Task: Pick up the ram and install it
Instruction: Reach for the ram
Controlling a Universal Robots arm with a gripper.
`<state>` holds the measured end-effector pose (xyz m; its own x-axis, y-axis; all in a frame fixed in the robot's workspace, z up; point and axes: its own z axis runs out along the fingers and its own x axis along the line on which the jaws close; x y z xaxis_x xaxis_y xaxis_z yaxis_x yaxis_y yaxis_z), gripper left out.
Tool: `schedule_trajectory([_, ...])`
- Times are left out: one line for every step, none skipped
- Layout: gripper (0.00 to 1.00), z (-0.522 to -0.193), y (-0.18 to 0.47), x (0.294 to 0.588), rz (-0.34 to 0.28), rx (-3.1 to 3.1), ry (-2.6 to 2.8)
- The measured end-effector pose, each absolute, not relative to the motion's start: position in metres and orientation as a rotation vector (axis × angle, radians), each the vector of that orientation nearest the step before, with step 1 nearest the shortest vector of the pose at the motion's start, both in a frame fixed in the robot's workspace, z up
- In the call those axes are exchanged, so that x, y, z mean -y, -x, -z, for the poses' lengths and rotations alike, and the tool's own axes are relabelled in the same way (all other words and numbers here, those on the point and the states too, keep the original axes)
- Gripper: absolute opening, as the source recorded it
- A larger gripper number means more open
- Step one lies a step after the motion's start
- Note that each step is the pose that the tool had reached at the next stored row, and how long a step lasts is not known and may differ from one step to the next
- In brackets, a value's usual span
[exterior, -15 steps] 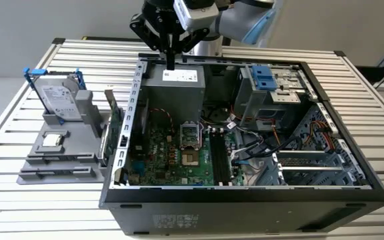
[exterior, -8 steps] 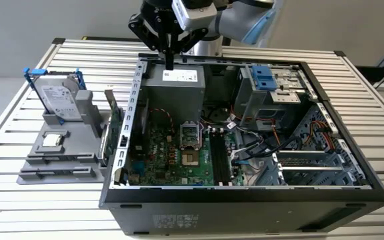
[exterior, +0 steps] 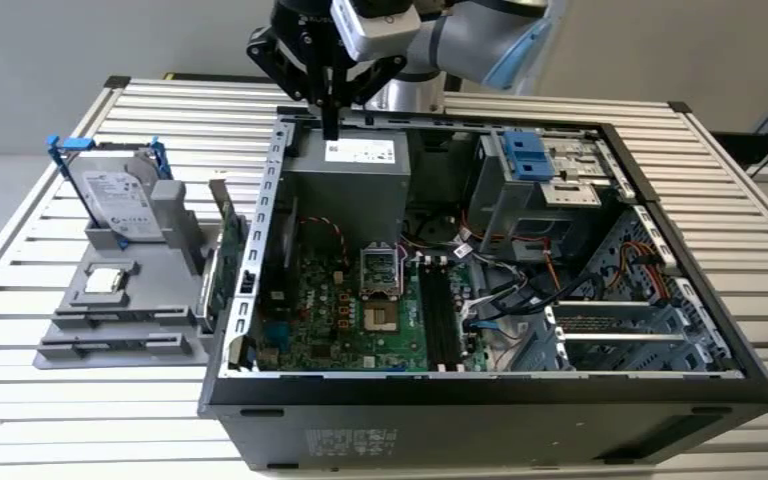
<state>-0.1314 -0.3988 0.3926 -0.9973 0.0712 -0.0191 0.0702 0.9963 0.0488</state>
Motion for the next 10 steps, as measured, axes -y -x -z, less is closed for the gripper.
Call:
schedule_trajectory([0.0,-0.3926,0.132,0.3988,-0.075,-3.118,-0.11])
schedule_trajectory([0.0,-0.3927,0.1326,0.3988,-0.075,-3.118,-0.11])
schedule_trajectory([0.0,-0.3927,0.133,0.3988,-0.075,-3.118,-0.11])
schedule_trajectory([0.0,-0.3926,0.1334,0.3988,-0.075,-3.118,-0.11])
schedule_trajectory([0.0,-0.3926,0.1338,0.3988,-0.075,-3.118,-0.11])
schedule_trajectory([0.0,-0.3926,0.1342,0.3988,-0.075,-3.118,-0.11])
schedule_trajectory([0.0,-0.3926,0.1346,0.3988,-0.075,-3.118,-0.11])
schedule_trajectory([0.0,-0.3926,0.1348,0.3988,-0.075,-3.118,-0.11])
schedule_trajectory([0.0,-0.3926,0.135,0.3988,-0.075,-3.118,-0.11])
schedule_trajectory([0.0,-0.3926,0.1352,0.3988,-0.075,-3.118,-0.11])
